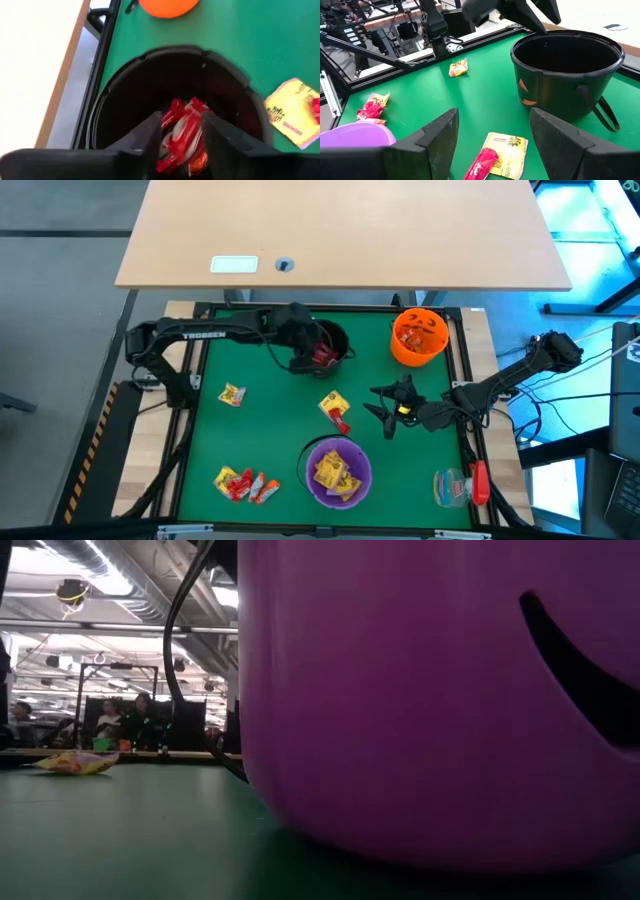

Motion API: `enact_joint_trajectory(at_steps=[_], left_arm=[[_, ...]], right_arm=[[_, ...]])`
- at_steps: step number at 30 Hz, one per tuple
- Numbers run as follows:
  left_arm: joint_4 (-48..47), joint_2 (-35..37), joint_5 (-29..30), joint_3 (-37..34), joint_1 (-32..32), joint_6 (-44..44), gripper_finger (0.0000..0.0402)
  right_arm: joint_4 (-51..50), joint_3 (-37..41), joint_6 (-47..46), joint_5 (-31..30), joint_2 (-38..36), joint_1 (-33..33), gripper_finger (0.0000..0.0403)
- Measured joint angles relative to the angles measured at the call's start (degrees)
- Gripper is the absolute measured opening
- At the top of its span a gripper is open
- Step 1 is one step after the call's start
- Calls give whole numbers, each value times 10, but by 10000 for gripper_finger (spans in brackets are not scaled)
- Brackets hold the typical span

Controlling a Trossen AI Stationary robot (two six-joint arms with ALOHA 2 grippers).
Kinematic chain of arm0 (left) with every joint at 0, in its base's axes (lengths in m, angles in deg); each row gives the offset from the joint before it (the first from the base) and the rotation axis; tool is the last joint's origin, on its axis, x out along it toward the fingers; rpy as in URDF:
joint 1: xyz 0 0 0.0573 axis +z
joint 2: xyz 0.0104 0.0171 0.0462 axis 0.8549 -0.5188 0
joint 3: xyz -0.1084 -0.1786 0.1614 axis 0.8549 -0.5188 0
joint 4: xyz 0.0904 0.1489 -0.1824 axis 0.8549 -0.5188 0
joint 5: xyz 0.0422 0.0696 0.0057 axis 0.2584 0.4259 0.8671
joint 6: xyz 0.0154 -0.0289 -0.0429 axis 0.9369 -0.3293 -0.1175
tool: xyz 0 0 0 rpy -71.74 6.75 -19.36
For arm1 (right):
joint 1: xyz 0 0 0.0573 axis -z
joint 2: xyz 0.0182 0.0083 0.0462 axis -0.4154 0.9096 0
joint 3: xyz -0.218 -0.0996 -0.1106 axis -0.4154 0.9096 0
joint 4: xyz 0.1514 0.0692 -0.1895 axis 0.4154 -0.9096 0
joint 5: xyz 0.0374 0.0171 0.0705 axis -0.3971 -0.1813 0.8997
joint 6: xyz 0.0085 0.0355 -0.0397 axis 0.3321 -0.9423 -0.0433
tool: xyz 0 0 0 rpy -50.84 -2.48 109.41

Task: Sort candy
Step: Put the red candy into the black bucket, then put the yellow candy into the purple bucket

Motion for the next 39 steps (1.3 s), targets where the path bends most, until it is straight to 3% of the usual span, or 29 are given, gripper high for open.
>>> enact_joint_trajectory(at_steps=[7,20,27,33,39], left_arm=[[-58,42,26,18,-30,-24,195],[-280,204,109,9,-147,-193,204],[-384,250,110,-132,-190,-367,204],[-363,232,48,-271,-201,-450,204],[-367,224,30,-339,-201,-491,204]], right_arm=[[-2,0,1,0,0,0,243],[-1,0,-1,5,0,0,243],[2,0,-2,-9,0,0,243],[2,0,-4,3,0,0,243],[0,0,-4,6,0,0,243]])
